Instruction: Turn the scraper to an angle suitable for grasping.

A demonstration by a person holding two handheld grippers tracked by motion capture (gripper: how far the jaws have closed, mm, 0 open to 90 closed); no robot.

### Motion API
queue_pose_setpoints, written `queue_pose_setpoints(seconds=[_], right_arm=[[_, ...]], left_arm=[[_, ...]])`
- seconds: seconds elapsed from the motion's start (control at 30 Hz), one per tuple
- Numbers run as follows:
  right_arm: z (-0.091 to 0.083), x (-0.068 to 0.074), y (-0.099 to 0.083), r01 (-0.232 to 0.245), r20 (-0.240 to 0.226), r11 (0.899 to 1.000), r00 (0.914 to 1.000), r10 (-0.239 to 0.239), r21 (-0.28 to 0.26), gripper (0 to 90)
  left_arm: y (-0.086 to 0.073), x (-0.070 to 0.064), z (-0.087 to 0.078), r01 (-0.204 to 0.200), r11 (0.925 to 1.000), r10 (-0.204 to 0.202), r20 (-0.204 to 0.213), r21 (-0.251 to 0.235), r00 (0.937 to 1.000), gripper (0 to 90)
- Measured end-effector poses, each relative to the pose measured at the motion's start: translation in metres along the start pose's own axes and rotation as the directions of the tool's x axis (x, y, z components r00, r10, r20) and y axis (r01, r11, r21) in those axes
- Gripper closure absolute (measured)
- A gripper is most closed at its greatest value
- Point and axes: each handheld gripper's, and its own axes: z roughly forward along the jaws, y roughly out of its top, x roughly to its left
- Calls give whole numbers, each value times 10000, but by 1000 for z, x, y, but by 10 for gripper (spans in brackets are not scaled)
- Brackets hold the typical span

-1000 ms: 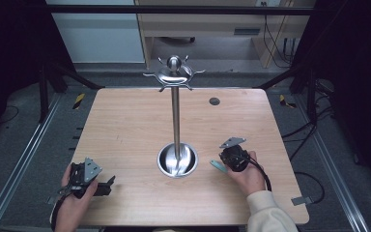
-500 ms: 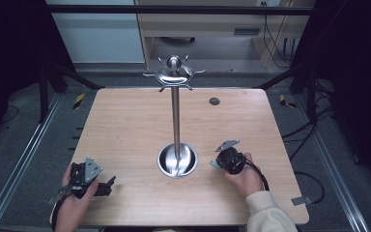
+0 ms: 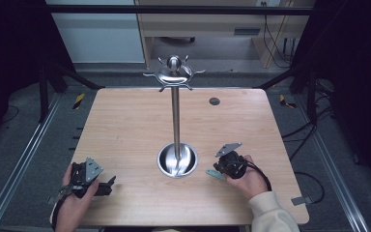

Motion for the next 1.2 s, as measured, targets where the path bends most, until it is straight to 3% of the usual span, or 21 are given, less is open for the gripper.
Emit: queue_pose_setpoints(seconds=[0.03, 0.2, 0.37, 0.6, 0.73, 0.9, 1.03, 1.07, 1.2], right_arm=[[0, 0, 0, 0, 0, 10000, 10000, 0, 0, 900], [-10, 3, 12, 954, -245, 9915, 9953, -936, 887, 872], [-10, 6, 22, 1580, -547, 9701, 9871, -1504, 1842, 801], [-3, 7, 28, 1966, -931, 9389, 9798, -1772, 2824, 722], [0, 6, 31, 2020, -1019, 9321, 9785, -1792, 3007, 699], [7, 7, 32, 2220, -1238, 9149, 9738, -1906, 3373, 661], [12, 5, 33, 2221, -1381, 9092, 9731, -1843, 3521, 656], [15, 4, 34, 2190, -1421, 9019, 9737, -1778, 3723, 655], [17, 3, 33, 2158, -1425, 8980, 9745, -1733, 3834, 655]], left_arm=[[0, 0, 0, 35, 10000, -35, 0, -11, 10000, 26], [-2, 0, 1, 132, 9999, -132, -23, -31, 9999, 27], [-1, 1, 0, 115, 9999, -115, -46, -54, 9999, 26], [-1, -1, -2, 2, 10000, -2, -25, -25, 10000, 26], [-2, -2, -4, 12, 10000, -12, -58, -51, 10000, 27], [-1, -2, -3, -45, 10000, 45, -8, -12, 10000, 26], [-1, -2, -1, 71, 9999, -71, -8, -73, 10000, 26], [-1, -1, -2, 14, 10000, -14, -19, -18, 10000, 26], [-1, -2, -3, 59, 10000, -59, -32, -80, 10000, 26]])
